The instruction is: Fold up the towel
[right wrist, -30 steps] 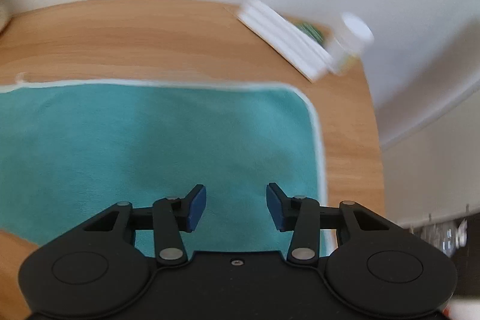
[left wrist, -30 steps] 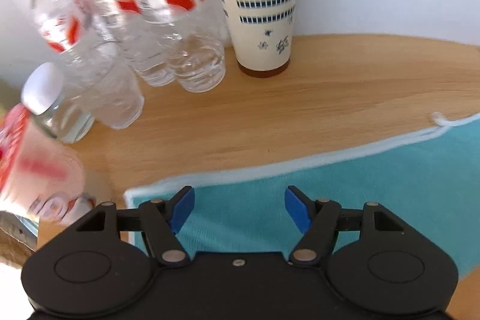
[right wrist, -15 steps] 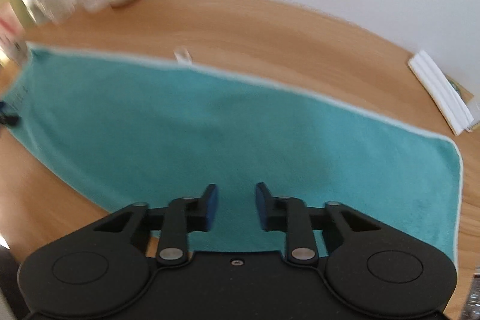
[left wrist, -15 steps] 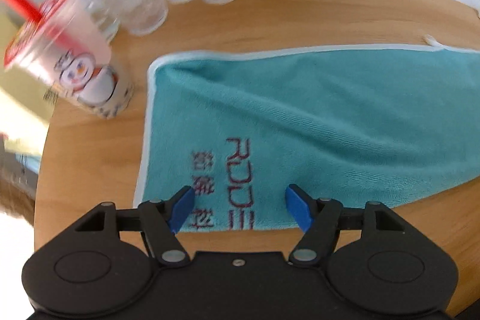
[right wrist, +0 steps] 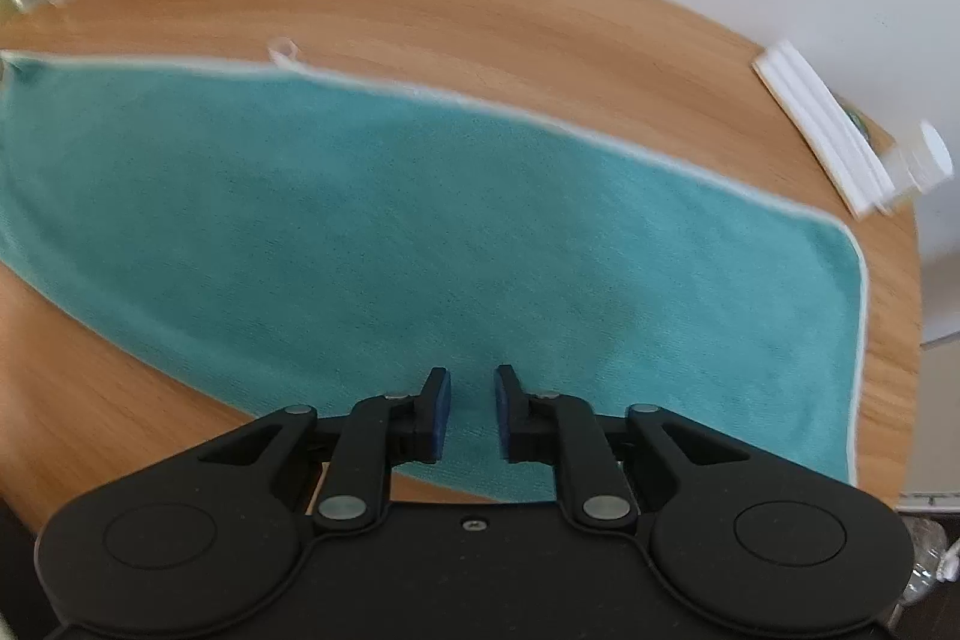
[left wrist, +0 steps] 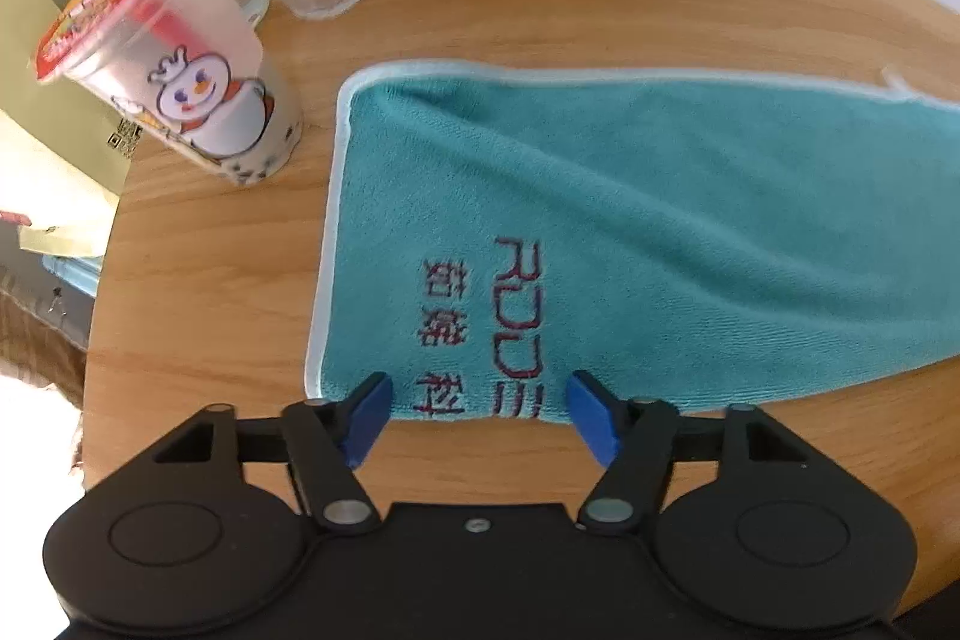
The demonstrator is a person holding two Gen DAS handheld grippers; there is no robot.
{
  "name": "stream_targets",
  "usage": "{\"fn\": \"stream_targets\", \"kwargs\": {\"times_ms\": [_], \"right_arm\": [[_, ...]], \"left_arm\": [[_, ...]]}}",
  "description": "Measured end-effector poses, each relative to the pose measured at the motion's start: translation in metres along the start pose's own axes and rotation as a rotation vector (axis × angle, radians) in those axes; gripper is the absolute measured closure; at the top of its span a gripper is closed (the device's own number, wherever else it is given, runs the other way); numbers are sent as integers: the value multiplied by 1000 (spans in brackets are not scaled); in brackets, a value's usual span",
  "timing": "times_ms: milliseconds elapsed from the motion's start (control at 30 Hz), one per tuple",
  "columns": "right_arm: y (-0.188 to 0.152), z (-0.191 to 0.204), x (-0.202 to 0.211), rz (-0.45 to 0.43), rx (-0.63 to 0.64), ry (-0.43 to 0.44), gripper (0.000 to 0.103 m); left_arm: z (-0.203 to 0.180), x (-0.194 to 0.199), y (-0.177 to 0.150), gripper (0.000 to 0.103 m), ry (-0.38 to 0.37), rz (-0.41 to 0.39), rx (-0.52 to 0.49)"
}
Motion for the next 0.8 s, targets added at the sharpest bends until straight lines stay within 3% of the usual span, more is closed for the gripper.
{"fn": "stream_targets", "kwargs": {"times_ms": [33, 100, 200, 267, 400, 433, 533, 633, 667, 800], "right_arm": [[18, 14, 10, -72, -3, 101, 84], [47, 45, 12, -134, 36, 153, 84], [78, 86, -8, -166, 112, 191, 84], [99, 113, -34, -148, 114, 274, 85], [114, 142, -47, -192, 149, 334, 85], [116, 147, -52, -188, 150, 331, 85], [117, 143, -62, -190, 119, 293, 103], [118, 136, -61, -186, 129, 215, 103], [117, 133, -58, -185, 143, 173, 103], [109, 116, -52, -178, 104, 140, 103]], "left_arm": [[1, 3, 3, 38, -5, -23, 2], [2, 2, 9, 38, -4, -47, 7], [5, -6, 19, 38, 2, -60, 34], [9, -12, 23, 38, 16, -57, 31], [13, -19, 23, 38, 0, -41, 17], [13, -19, 22, 38, -5, -40, 11], [17, -19, 24, 36, -14, -20, -15], [26, -22, 28, 29, -13, 13, -34], [29, -23, 29, 22, -4, 9, -38], [38, -25, 29, 21, -29, 9, -44]]}}
Point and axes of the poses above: each gripper's, at about its wrist camera, not at the fingertips, and x roughly against the way its jaws point, z to its left, y to its top, the point moved 3 cm from there along -x, roughly the way its jaws point, and after that the axes turned 11 degrees about x, right-handed, at the moved point
